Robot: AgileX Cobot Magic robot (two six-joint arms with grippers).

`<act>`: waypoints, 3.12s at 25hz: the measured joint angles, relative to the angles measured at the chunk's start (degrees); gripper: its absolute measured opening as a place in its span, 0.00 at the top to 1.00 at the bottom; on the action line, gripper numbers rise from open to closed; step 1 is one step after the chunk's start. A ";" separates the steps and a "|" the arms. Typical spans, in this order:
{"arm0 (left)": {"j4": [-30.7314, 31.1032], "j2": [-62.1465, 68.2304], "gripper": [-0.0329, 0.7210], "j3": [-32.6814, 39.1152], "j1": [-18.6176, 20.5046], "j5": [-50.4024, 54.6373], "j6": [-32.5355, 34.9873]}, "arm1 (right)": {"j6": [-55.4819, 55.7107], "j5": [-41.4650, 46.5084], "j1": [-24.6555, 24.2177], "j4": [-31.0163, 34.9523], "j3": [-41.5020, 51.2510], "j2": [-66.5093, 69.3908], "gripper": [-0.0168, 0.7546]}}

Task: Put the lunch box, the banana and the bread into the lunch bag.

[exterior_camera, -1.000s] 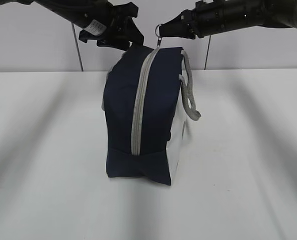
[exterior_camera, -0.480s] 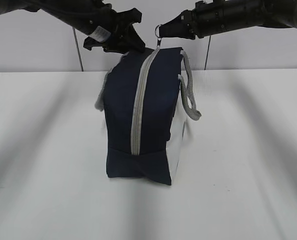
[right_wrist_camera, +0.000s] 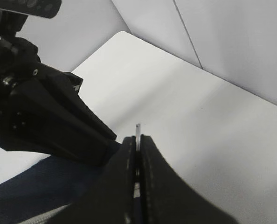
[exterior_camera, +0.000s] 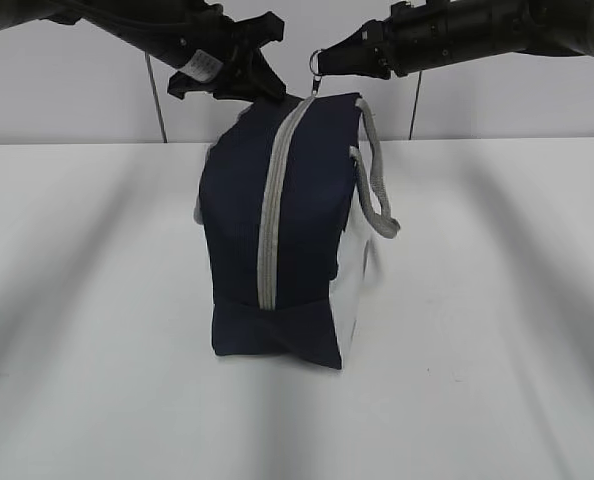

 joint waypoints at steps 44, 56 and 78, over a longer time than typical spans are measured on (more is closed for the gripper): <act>-0.45 -3.70 0.95 0.00 -2.00 6.84 9.22 | 9.77 5.02 0.00 0.00 0.00 2.54 1.00; 0.36 -3.76 0.95 0.00 -2.00 6.84 10.05 | 10.57 5.46 0.00 0.34 -0.02 5.35 1.00; 0.76 -3.76 0.95 0.00 -2.00 6.61 11.41 | 10.82 6.68 0.00 1.06 -0.02 8.96 1.00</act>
